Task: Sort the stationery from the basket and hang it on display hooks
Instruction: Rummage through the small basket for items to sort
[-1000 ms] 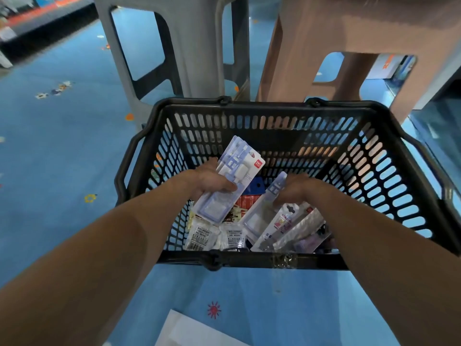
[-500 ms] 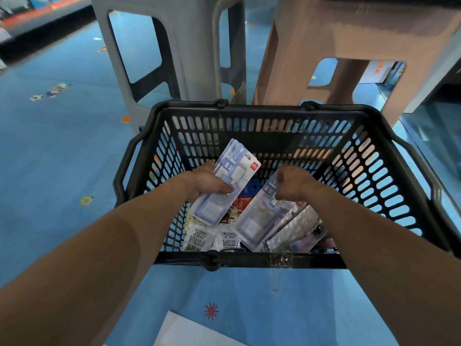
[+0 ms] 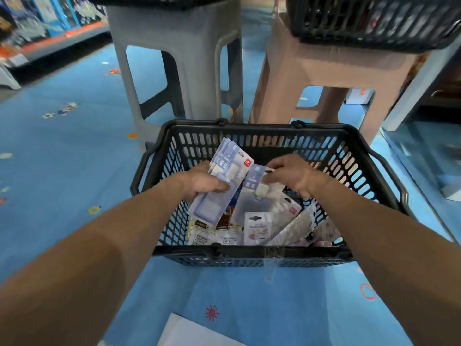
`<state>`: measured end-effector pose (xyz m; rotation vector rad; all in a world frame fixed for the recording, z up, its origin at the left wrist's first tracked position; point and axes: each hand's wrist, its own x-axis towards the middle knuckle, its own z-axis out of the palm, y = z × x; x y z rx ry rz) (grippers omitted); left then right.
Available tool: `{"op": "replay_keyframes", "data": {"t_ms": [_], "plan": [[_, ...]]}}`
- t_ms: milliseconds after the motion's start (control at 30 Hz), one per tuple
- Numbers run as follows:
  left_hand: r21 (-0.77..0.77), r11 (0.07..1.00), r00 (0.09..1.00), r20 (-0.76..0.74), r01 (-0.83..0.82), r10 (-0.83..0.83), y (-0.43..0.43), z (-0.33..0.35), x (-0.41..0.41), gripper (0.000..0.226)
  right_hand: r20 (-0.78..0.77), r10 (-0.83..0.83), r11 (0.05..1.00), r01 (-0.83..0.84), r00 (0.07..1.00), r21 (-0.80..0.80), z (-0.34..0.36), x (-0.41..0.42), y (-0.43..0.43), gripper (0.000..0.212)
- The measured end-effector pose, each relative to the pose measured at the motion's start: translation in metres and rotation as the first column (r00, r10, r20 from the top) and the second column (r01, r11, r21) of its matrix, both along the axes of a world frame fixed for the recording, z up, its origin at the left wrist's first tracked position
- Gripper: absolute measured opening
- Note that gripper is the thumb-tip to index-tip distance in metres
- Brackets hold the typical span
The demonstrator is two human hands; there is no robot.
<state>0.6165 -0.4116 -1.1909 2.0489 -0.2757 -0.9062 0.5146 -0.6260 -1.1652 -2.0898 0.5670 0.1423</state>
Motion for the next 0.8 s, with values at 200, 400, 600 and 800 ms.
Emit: {"op": "replay_keyframes", "data": {"t_ms": [200, 400, 600, 800], "plan": [[-0.127, 0.992, 1.000, -0.003, -0.005, 0.005, 0.007, 0.020, -0.008, 0.038, 0.174, -0.150, 0.877, 0.049, 0.973, 0.479, 0.032, -0.006, 0.008, 0.018], [-0.186, 0.982, 0.994, -0.112, -0.031, 0.010, 0.013, 0.035, -0.013, 0.061, 0.296, -0.223, 0.789, -0.007, 0.929, 0.614, 0.047, -0.012, 0.011, 0.011], [-0.235, 0.972, 0.978, -0.202, -0.001, -0.048, 0.007, 0.044, -0.022, 0.075, 0.291, -0.414, 0.799, 0.191, 0.862, 0.571, 0.039, 0.000, 0.022, 0.010], [-0.300, 0.954, 0.964, -0.248, 0.012, -0.090, -0.003, 0.042, -0.030, 0.065, 0.310, -0.527, 0.771, 0.292, 0.791, 0.566, 0.031, 0.012, 0.021, 0.004]]}}
